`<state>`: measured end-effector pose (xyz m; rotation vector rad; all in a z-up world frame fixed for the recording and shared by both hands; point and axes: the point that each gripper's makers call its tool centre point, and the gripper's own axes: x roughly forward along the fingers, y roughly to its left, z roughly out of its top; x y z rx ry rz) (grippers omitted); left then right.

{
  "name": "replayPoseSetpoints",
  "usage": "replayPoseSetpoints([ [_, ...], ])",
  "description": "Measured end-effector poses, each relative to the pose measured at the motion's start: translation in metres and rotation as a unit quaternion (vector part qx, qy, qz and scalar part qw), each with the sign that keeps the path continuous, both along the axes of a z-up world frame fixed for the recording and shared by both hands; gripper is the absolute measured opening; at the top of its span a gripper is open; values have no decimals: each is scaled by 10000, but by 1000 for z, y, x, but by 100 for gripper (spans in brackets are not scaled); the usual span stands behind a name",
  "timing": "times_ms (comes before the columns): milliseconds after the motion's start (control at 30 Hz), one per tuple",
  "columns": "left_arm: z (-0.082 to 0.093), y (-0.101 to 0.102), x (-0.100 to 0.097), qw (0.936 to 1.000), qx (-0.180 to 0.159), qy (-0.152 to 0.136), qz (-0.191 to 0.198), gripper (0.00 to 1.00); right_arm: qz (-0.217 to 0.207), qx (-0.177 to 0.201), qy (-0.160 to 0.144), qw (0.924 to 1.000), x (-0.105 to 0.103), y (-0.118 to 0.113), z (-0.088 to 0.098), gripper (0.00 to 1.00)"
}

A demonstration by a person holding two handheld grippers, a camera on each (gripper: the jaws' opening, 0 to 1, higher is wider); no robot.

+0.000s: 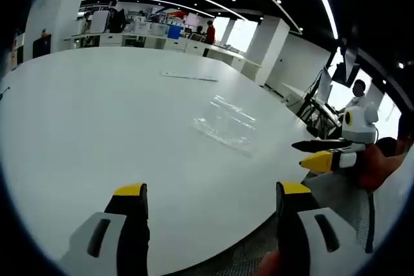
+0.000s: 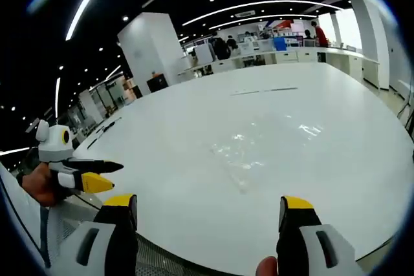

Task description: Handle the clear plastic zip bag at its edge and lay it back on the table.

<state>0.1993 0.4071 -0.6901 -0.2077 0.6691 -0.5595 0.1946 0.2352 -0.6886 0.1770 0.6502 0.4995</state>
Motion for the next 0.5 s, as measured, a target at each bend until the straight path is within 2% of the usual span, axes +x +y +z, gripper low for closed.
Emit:
replayPoseSetpoints([
  [500, 0, -1, -1, 10000, -74, 16, -34, 81, -20, -40, 0, 10000, 0, -2, -2, 91],
])
